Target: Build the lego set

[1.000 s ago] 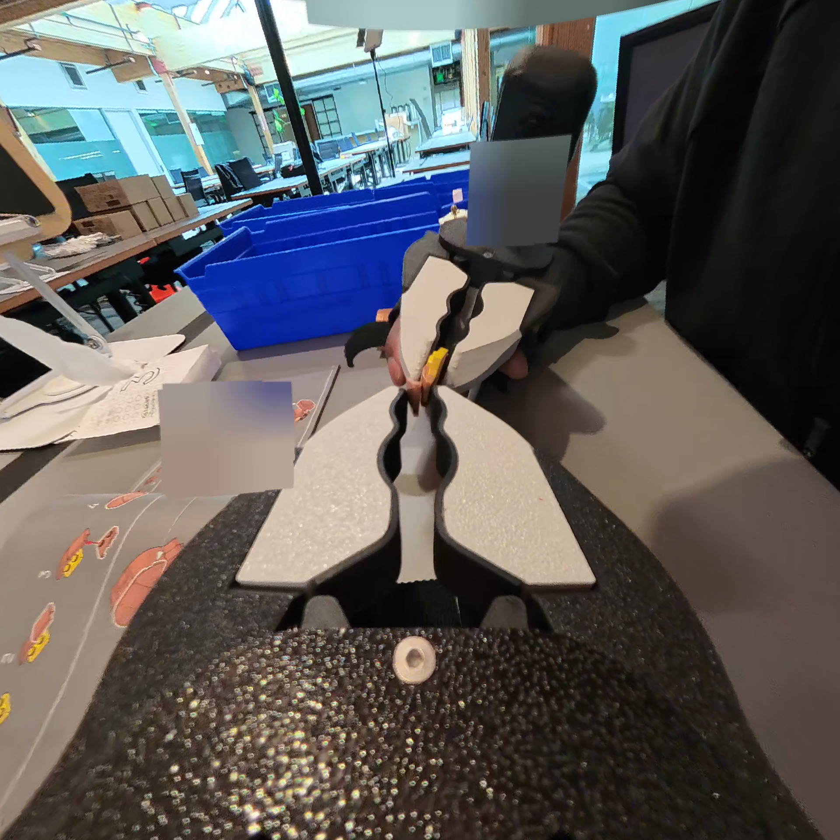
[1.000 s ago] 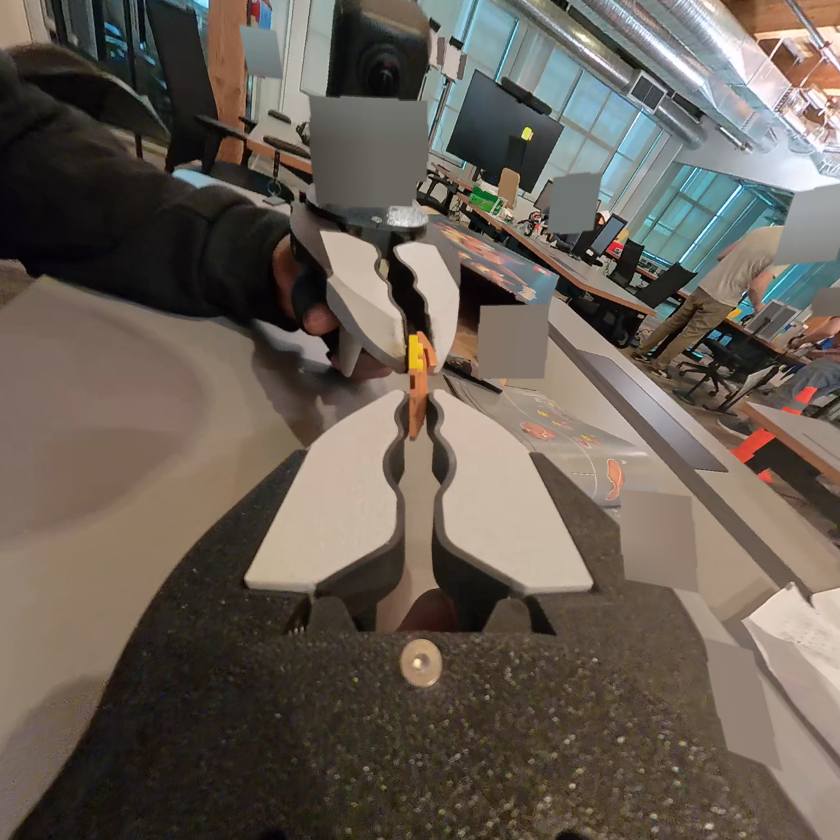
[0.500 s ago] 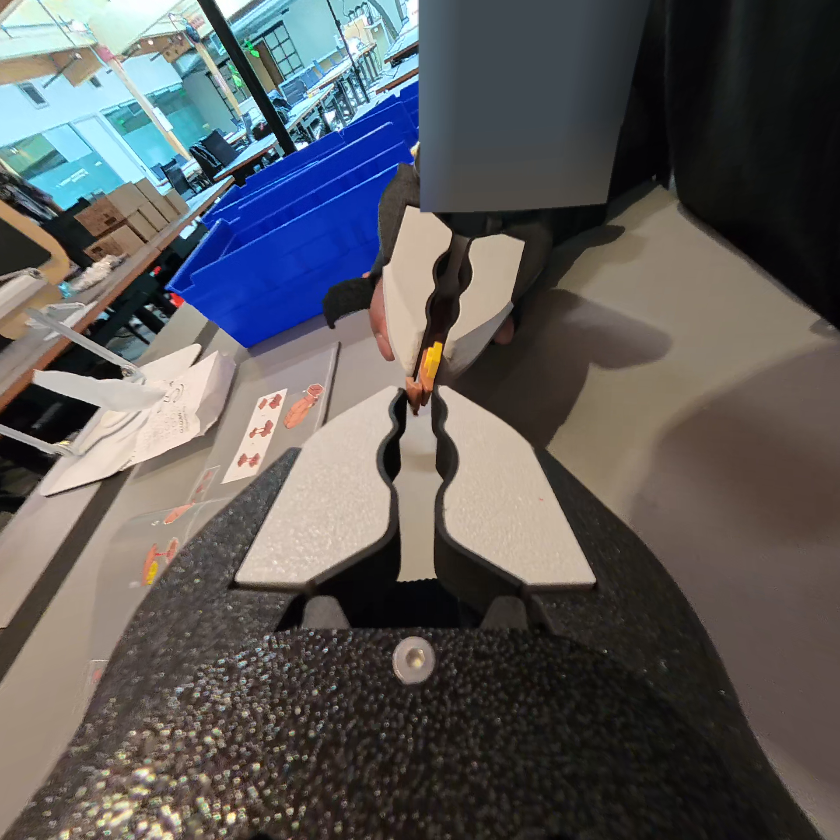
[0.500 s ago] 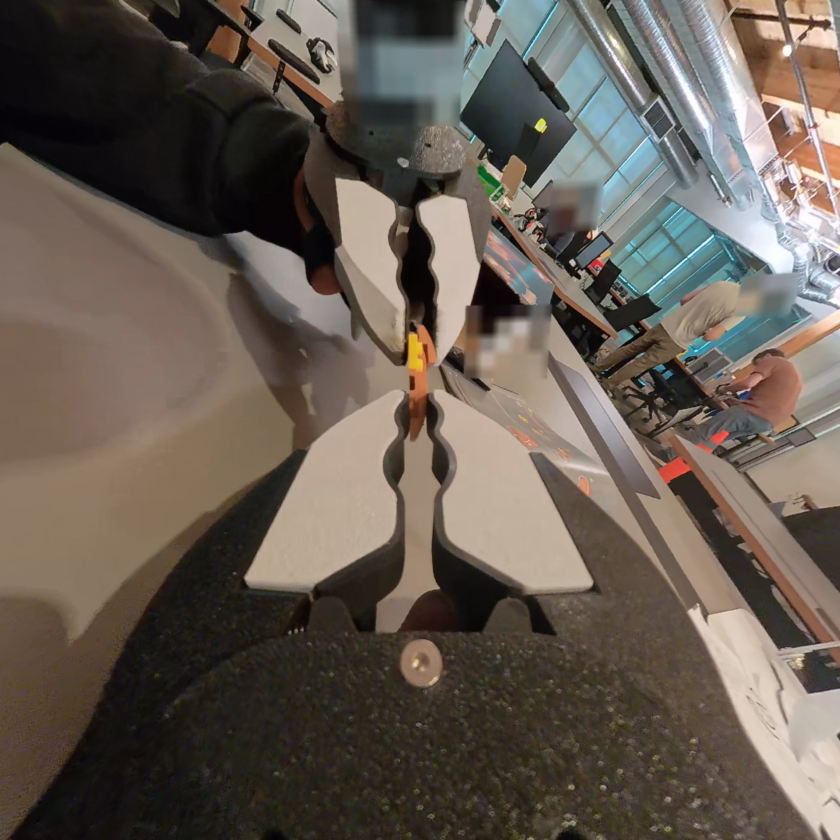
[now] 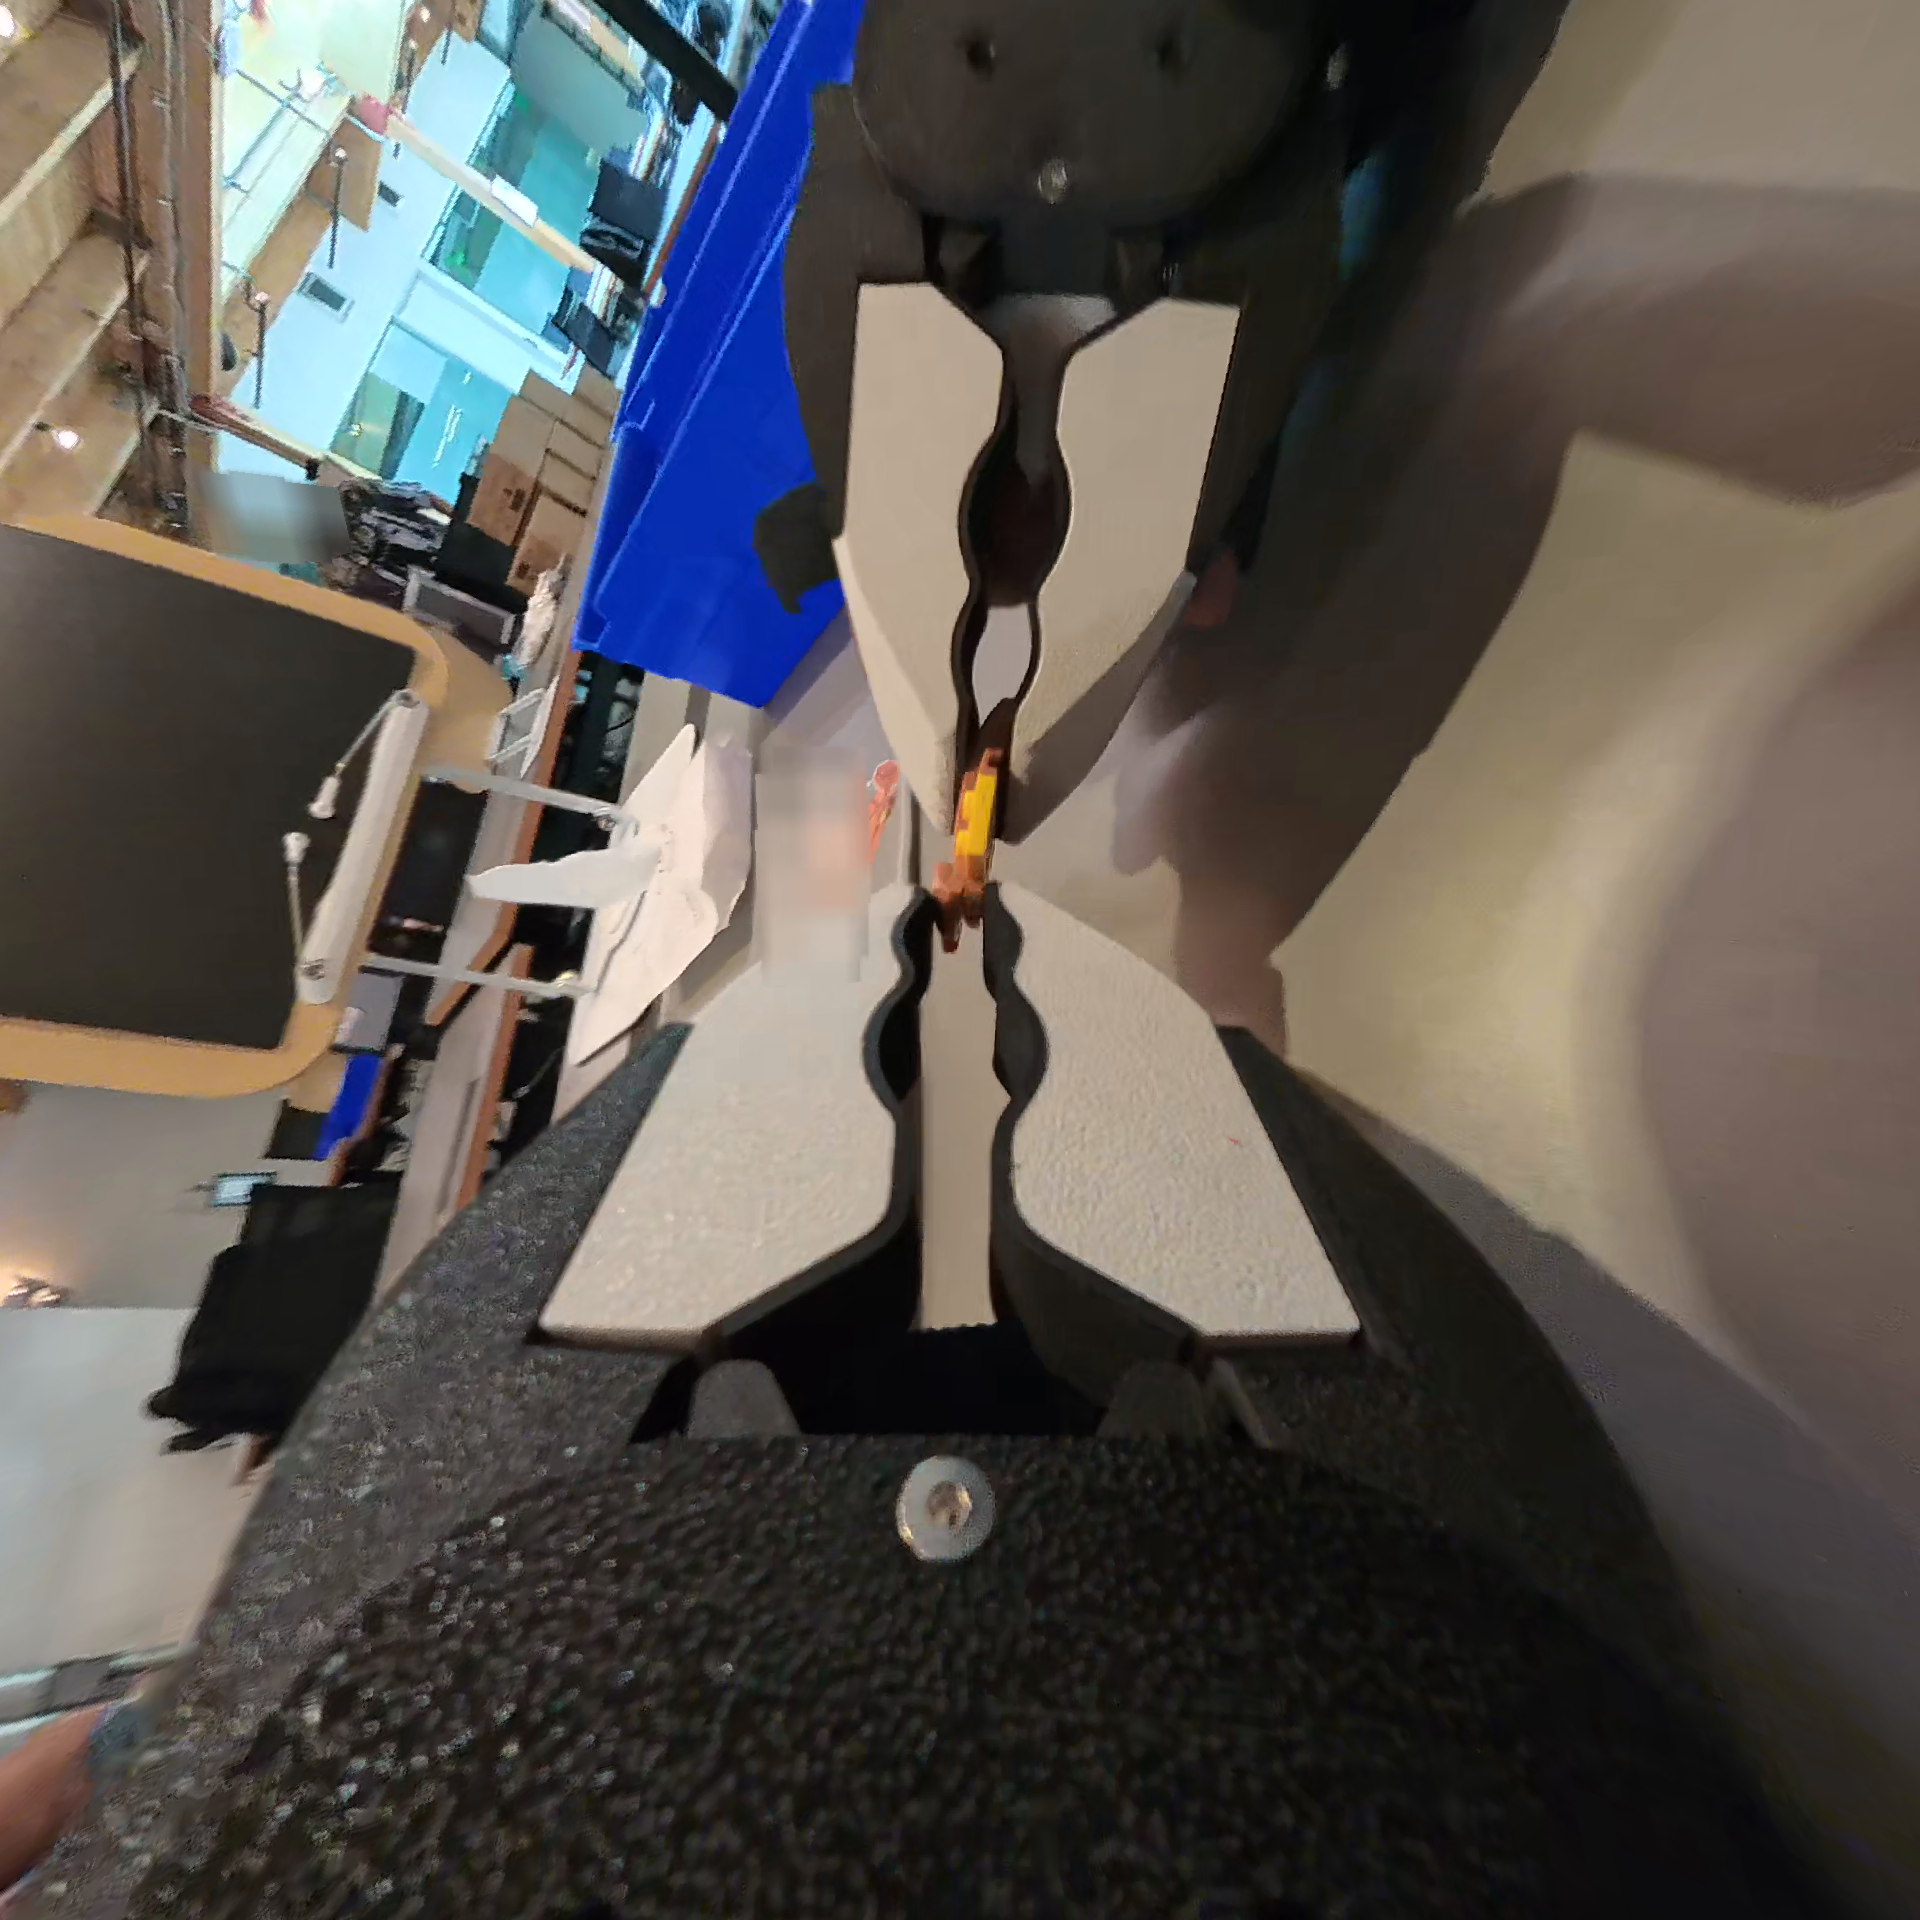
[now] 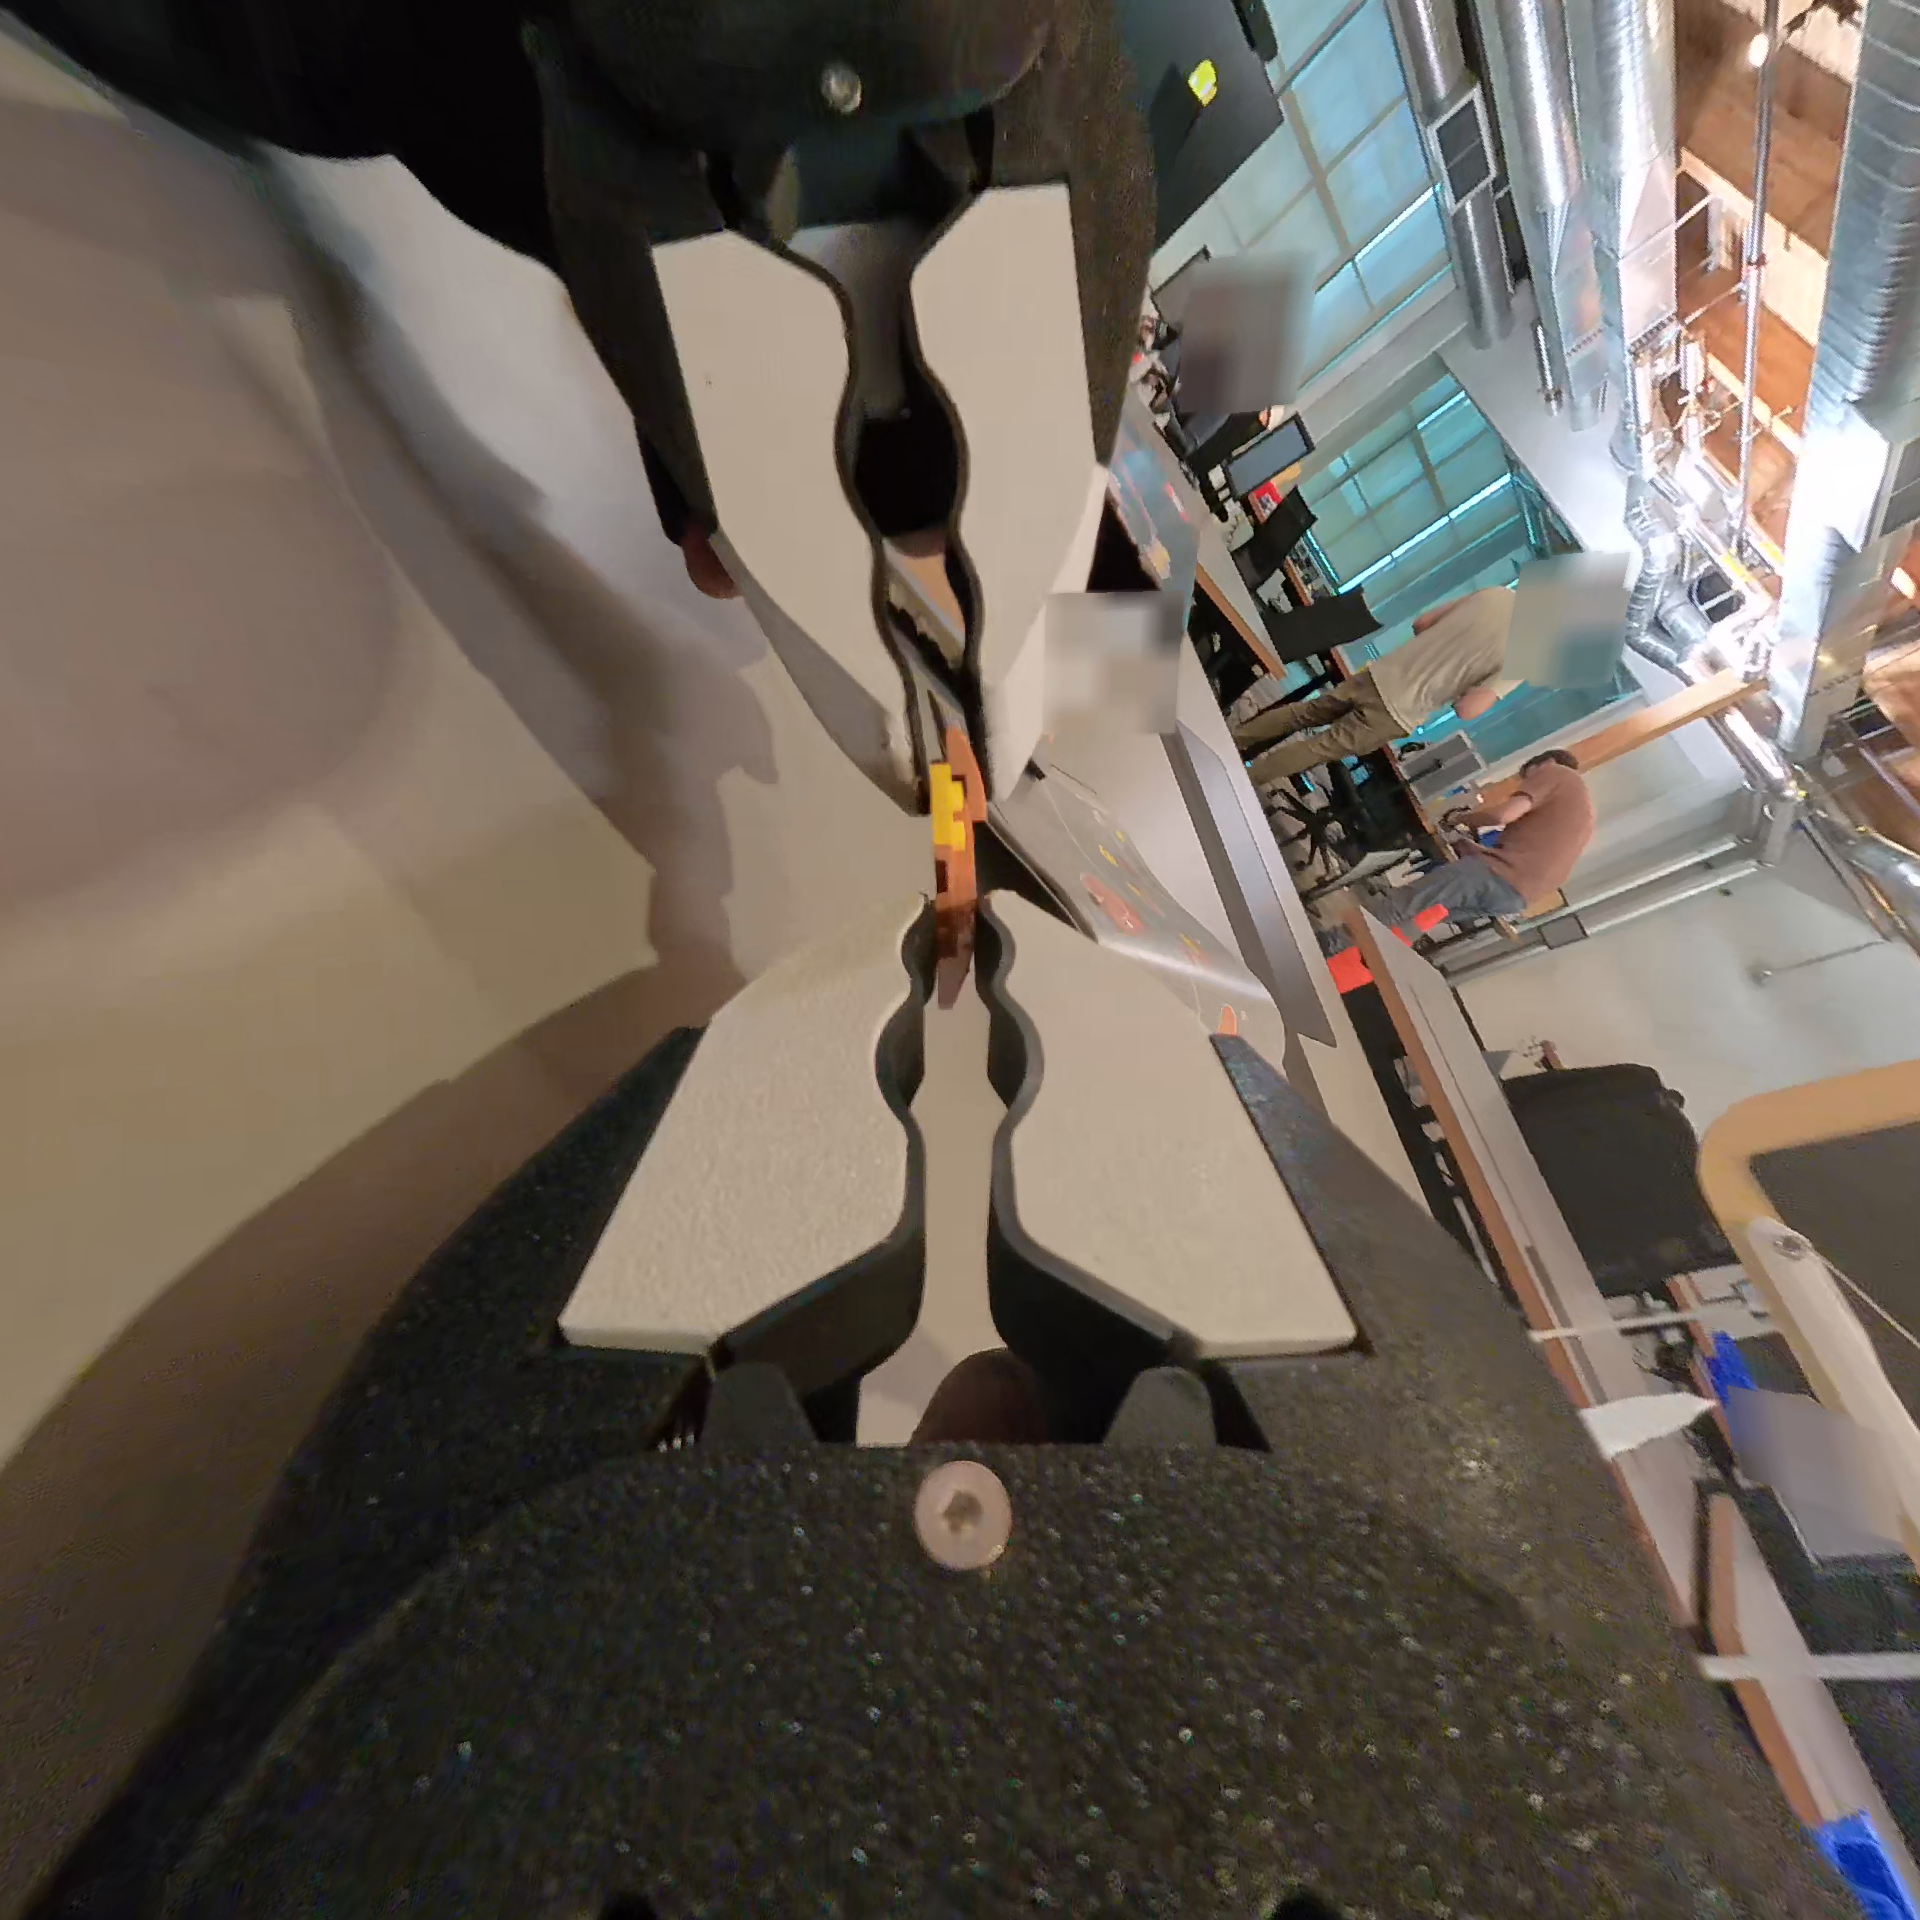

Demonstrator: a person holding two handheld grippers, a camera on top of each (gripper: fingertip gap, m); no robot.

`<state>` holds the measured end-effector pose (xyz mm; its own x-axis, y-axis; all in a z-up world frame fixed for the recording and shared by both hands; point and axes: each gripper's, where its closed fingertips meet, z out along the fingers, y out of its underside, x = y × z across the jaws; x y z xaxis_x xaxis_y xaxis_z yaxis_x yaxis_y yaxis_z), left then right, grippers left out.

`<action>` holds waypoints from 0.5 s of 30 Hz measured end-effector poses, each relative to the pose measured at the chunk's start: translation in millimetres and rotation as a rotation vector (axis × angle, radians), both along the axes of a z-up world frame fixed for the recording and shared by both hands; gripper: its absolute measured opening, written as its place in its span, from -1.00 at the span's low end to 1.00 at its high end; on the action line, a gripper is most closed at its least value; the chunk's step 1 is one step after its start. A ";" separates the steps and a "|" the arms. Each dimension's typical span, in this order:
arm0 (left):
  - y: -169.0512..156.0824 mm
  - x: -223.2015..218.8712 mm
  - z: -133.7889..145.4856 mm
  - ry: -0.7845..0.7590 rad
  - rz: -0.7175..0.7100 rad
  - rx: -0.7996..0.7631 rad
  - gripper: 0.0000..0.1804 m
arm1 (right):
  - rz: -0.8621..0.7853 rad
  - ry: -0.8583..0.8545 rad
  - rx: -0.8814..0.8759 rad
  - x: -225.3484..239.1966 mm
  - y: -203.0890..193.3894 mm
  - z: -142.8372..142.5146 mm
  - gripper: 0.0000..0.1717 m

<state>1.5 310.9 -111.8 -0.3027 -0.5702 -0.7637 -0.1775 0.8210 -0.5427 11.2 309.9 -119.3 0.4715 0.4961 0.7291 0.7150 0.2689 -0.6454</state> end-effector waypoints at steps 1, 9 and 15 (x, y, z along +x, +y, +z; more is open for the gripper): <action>1.2 0.7 -1.7 0.004 0.011 0.029 -0.90 | -0.013 -0.013 0.001 0.8 1.2 -1.5 -0.93; 6.5 3.4 -8.7 0.034 0.058 0.061 -0.90 | -0.065 -0.083 0.030 3.6 4.9 -6.6 -0.93; 7.3 3.6 -7.3 0.032 0.069 0.053 -0.90 | -0.088 -0.121 0.068 4.4 5.8 -5.0 -0.93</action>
<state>5.1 318.2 -119.1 -0.2887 -0.5499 -0.7838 -0.2512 0.8334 -0.4922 15.7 315.7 -124.3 0.4177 0.4044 0.8137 0.8093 0.2414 -0.5354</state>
